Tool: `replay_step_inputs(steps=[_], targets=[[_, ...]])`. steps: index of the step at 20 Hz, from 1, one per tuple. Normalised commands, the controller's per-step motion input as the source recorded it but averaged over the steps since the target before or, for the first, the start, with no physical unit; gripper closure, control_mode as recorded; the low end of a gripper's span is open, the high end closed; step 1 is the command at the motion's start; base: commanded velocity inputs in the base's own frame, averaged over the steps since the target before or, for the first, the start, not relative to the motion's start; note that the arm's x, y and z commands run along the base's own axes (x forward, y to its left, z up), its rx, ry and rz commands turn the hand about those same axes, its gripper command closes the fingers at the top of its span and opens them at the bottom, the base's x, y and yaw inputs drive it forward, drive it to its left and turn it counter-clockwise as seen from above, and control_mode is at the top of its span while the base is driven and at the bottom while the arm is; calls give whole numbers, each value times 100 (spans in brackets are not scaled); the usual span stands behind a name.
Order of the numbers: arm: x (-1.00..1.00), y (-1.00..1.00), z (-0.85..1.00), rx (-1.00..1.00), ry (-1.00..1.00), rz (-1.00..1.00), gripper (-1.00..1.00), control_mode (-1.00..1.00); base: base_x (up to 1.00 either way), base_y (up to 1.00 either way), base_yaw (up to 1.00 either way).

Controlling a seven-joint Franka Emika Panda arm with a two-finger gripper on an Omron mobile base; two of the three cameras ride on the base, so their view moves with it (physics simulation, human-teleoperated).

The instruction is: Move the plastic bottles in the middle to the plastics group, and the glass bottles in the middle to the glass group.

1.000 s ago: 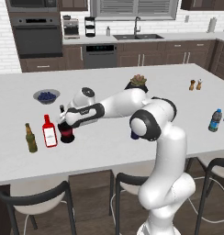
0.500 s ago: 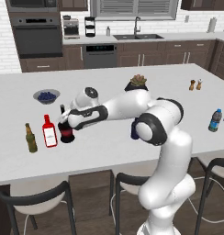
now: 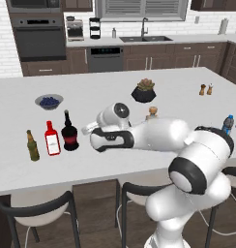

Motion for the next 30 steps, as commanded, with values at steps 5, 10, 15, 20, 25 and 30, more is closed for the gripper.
replay_step_inputs(steps=[5,10,15,20,25,30], targets=[[-48,-100,71,0,0,-32,-100,-100,0,0,0],[-41,-99,100,0,5,-36,-100,-100,0,0,0],[-14,-79,89,-3,26,-27,-100,-100,0,0,0],[0,-13,-12,-1,41,0,-100,-100,0,0,0],[-1,-9,-56,0,10,0,-100,-100,0,0,0],[0,-41,-28,0,2,0,-100,-100,0,0,0]])
